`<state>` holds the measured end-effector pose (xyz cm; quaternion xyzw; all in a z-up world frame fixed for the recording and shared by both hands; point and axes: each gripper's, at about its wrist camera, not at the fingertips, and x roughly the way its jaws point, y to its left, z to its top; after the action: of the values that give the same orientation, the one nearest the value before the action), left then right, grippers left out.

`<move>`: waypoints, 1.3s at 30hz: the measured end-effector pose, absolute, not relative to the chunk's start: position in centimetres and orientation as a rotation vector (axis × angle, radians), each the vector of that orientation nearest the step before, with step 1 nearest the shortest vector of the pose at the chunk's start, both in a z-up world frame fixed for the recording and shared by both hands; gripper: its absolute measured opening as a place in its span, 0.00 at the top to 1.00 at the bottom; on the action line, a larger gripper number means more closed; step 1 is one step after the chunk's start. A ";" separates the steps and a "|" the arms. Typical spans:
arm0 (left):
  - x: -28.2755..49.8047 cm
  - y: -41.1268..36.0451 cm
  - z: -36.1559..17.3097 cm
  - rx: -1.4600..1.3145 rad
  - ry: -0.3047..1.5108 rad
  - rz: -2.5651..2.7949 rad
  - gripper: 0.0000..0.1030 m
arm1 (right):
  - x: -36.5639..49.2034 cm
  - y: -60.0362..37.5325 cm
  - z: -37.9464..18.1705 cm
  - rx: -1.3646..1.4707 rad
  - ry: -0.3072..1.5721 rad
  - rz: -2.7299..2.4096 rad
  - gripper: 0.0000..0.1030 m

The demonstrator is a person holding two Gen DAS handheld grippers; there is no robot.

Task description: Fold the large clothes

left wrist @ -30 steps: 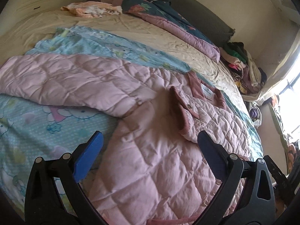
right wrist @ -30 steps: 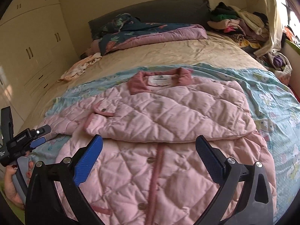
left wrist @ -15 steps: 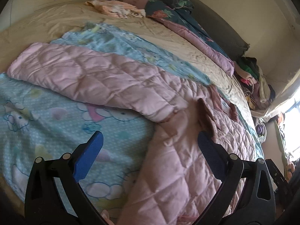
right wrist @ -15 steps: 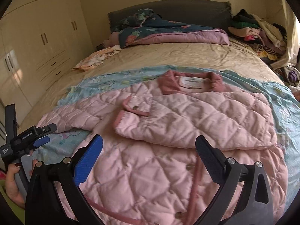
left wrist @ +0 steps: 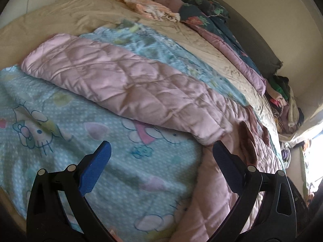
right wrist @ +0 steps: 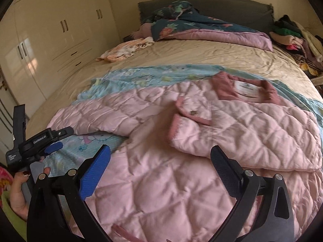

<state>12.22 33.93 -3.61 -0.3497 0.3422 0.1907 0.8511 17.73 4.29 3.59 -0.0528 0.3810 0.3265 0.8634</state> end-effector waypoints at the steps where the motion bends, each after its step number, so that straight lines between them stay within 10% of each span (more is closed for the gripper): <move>1: 12.2 34.3 -3.8 -0.743 0.720 0.408 0.09 | 17.7 4.8 3.4 -0.115 0.803 0.689 0.04; 32: 12.4 49.0 -8.3 -0.985 0.588 0.663 0.09 | 19.4 11.1 0.7 -0.182 0.851 0.704 0.04; 34: 11.8 49.3 -8.1 -0.984 0.548 0.691 0.19 | 19.6 10.6 0.7 -0.172 0.855 0.698 0.04; 36: 11.4 49.3 -7.9 -0.964 0.542 0.716 0.60 | 19.6 10.1 0.9 -0.167 0.846 0.690 0.04; 39: 10.4 49.1 -6.7 -0.972 0.466 0.671 0.82 | 19.7 9.2 1.3 -0.138 0.844 0.678 0.04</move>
<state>10.38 49.10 -6.68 -0.4542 0.2178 0.3133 0.8051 19.68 9.17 1.26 -0.0659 0.4015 0.3226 0.8546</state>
